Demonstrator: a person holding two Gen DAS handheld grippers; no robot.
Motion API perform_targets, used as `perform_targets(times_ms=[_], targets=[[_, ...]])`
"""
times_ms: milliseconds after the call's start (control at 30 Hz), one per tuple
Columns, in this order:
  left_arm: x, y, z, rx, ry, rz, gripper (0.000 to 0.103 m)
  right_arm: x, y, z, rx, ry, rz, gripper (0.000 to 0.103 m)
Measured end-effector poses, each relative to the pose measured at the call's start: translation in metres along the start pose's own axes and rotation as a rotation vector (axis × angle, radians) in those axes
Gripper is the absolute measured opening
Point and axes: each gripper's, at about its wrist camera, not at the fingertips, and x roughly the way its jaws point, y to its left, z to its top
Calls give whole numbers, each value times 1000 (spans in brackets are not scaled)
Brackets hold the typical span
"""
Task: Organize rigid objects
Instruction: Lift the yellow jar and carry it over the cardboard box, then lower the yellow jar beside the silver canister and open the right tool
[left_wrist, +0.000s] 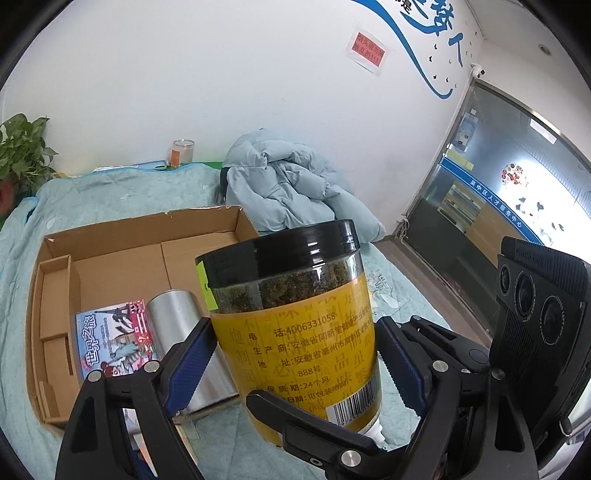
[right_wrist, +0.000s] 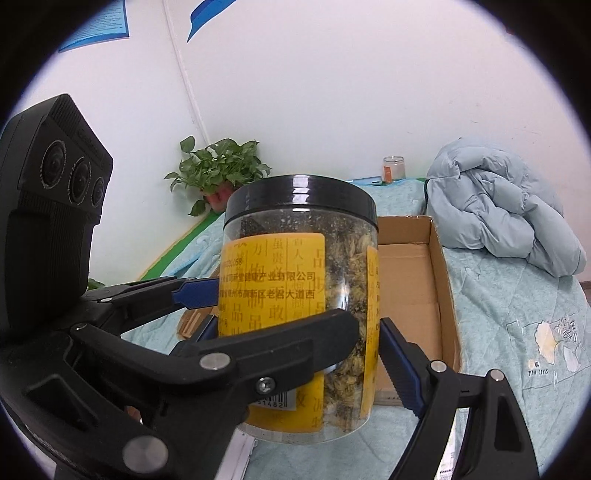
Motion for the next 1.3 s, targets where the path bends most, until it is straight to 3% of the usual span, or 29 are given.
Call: perform_targets(times_ms=[400, 833, 1100, 1167, 1300], targets=[[81, 38, 5, -83, 97, -21, 86, 59, -33, 1, 36, 103, -10, 84], [174, 66, -26, -202, 299, -52, 86, 110, -74, -33, 153, 273, -17, 84], [183, 66, -25, -213, 287, -13, 87, 115, -82, -34, 198, 308, -12, 84], [176, 70, -19, -222, 255, 25, 87, 122, -88, -38, 241, 330, -13, 84], [165, 82, -14, -234, 233, 95, 89, 127, -78, -37, 175, 345, -60, 84]])
